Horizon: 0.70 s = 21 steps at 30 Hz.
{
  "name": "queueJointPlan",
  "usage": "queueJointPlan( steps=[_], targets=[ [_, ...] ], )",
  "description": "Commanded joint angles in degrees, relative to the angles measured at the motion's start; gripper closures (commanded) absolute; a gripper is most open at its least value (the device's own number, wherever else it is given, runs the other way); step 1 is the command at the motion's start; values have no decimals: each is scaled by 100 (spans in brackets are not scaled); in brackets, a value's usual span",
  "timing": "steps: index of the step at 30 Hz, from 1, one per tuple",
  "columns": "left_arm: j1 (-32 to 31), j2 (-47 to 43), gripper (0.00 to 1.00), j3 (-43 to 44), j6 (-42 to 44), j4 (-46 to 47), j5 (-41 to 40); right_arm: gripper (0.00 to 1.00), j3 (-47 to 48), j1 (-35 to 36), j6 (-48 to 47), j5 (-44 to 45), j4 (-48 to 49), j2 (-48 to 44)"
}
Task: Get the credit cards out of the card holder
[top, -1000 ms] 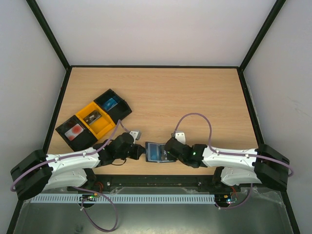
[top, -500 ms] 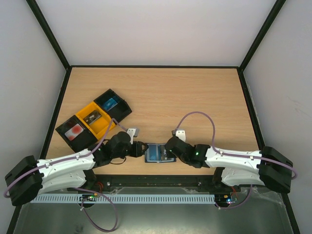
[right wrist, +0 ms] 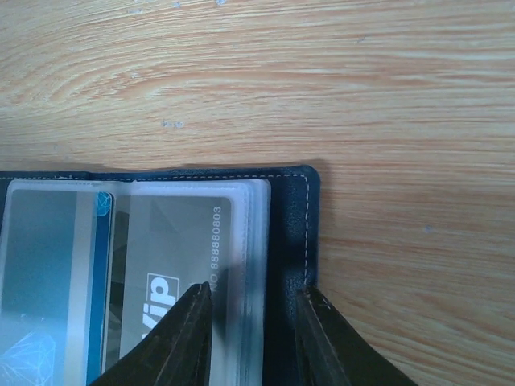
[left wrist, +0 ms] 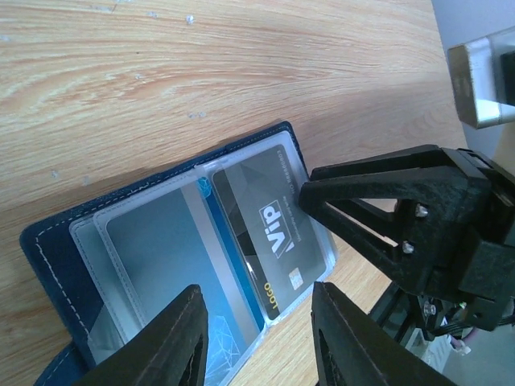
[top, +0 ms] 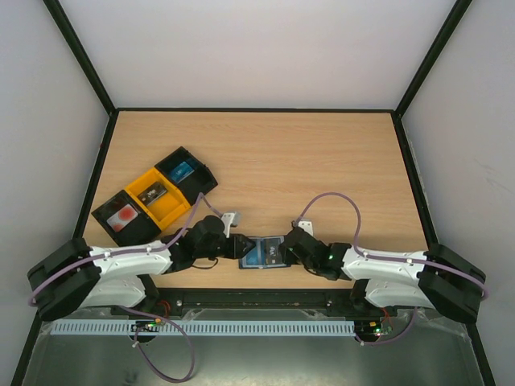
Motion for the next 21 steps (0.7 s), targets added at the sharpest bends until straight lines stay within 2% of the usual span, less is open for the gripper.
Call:
queueJointPlan(
  steps=[1,9,21],
  targets=[
    [-26,351,62,52,-3,454,68,73,-109,-41,110,-81,280,-193],
    [-27,810,62,-157,-160,1260,308,74,47,-44,68,140,-139,-762],
    [-27,1509,62,-255,-307,1880,402,78,-285,-49,128,-189,559,-452]
  ],
)
